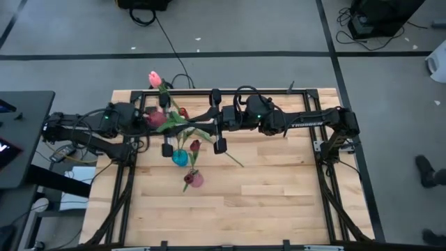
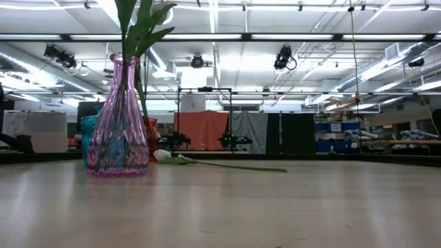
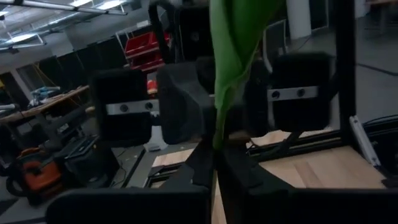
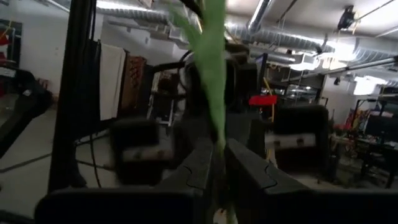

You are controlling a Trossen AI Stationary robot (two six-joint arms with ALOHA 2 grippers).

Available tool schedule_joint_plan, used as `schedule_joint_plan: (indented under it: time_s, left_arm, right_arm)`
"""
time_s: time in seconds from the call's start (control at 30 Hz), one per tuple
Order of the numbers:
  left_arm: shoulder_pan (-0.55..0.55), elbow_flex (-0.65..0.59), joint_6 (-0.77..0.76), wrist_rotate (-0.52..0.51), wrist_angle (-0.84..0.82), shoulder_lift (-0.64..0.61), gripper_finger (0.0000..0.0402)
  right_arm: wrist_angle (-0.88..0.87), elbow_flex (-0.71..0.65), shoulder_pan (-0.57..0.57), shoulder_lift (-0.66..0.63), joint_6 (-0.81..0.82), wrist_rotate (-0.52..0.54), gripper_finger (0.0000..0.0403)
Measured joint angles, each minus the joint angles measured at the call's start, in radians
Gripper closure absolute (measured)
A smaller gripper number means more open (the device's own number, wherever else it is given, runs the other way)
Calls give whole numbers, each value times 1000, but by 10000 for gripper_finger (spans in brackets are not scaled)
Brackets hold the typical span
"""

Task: Sort flowers into vase by color
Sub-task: Put the red tulip into the pink vase

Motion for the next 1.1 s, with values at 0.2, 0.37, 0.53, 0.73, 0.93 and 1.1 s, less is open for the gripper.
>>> schedule_joint_plan:
  time_s: [0.2,0.37,0.53,0.73,0.93,1.1]
  left_arm:
    - [0,22,-33,95,-33,-127,389]
    - [-2,22,-53,113,-90,-203,390]
    - [-2,29,-116,201,-147,-240,391]
    - [-3,114,-166,363,-299,-246,391]
    - [-6,126,-145,694,-368,-253,389]
    - [-36,44,-151,639,-436,-248,388]
  right_arm:
    - [-107,-11,0,-60,-23,-3,341]
    - [-106,-65,-2,-92,-28,25,342]
    - [-108,-201,-3,-178,-29,96,342]
    - [14,-438,-3,-321,24,180,342]
    - [210,-663,8,-429,95,187,342]
    - [376,-802,30,-478,127,191,342]
